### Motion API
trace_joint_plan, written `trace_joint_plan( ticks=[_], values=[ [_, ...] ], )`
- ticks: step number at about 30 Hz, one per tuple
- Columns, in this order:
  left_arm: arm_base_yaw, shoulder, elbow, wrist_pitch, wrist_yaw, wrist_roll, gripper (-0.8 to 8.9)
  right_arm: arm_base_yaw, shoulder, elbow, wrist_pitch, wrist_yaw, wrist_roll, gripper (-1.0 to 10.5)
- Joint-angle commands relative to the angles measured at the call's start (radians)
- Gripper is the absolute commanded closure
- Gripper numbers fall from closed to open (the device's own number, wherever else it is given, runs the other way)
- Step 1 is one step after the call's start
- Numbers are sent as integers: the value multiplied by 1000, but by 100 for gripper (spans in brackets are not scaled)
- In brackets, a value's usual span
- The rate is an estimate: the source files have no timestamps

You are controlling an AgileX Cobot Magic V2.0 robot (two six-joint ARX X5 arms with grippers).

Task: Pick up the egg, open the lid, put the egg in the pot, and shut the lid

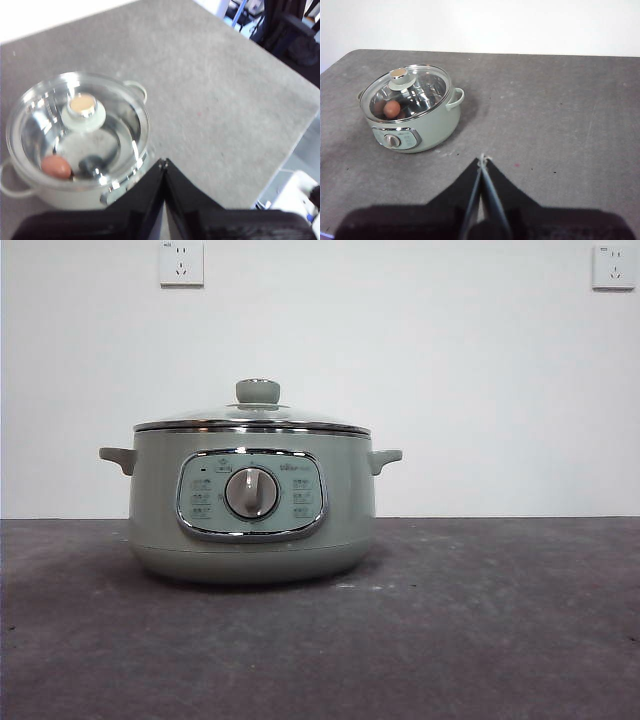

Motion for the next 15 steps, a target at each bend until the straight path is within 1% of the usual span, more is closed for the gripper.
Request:
trace_joint_plan(
  ticks=[1, 3, 5, 7, 9, 11, 13, 15],
  values=[
    [0, 6, -6, 7, 5, 11, 818, 1, -4, -7, -27, 3, 11, 946],
    [1, 12, -8, 16, 2, 45, 817, 1, -4, -7, -27, 4, 11, 946],
    [24, 10, -10, 49, -39, 71, 818, 1, -4, -7, -27, 3, 11, 946],
    [78, -8, -16, 105, -76, 101, 817, 1, -4, -7, -27, 3, 11, 946],
    [145, -51, -53, 183, -58, 124, 817, 1, -4, -7, -27, 3, 11, 946],
    [198, -113, -132, 275, -9, 127, 817, 1, -4, -7, -27, 3, 11, 946],
    [249, -195, -252, 387, 39, 127, 817, 1, -4, -7, -27, 3, 11, 946],
    [301, -285, -397, 500, 41, 127, 817, 1, -2, -7, -27, 3, 11, 946]
  ],
)
